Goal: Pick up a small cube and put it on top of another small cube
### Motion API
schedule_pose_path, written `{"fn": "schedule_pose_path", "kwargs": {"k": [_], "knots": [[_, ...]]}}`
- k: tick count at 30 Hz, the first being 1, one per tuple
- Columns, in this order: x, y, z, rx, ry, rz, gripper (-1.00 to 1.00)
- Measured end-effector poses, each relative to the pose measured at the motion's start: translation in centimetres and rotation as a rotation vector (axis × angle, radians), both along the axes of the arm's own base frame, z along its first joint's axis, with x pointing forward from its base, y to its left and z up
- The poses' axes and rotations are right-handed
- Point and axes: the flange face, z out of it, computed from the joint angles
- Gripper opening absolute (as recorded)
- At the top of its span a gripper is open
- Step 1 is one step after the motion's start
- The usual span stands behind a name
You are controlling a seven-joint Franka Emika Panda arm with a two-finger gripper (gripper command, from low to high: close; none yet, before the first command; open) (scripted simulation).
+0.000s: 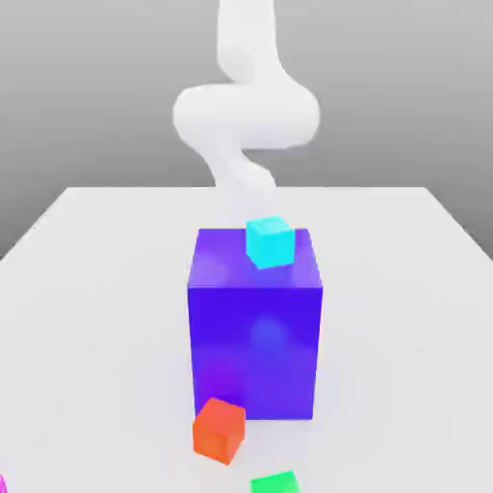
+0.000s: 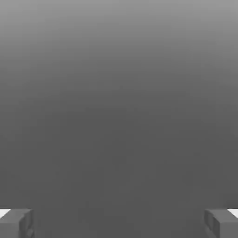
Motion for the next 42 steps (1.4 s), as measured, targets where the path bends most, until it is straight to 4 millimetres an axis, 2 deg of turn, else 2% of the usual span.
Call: {"fn": "schedule_pose_path", "kwargs": {"k": [4,9,14,18,20,25,32,34,37,38,42], "knots": [[4.9,-2.6,-3.9,0.057,0.087,-0.136,0.0],[10.0,-6.4,-9.6,0.127,0.186,-0.303,0.0],[13.9,-10.8,-16.3,0.199,0.28,-0.474,0.0],[16.0,-15.0,-22.3,0.258,0.351,-0.621,0.0],[16.6,-17.3,-25.4,0.289,0.385,-0.698,0.0],[17.6,-21.3,-33.7,0.36,0.472,-0.864,0.0],[16.3,-27.0,-46.2,0.465,0.589,-1.117,0.0],[15.7,-28.1,-49.7,0.488,0.613,-1.172,0.0],[15.5,-28.4,-54.7,0.494,0.621,-1.189,0.0],[15.4,-28.4,-55.7,0.494,0.621,-1.189,-1.0],[15.4,-28.4,-55.7,0.495,0.62,-1.189,-1.0]]}}
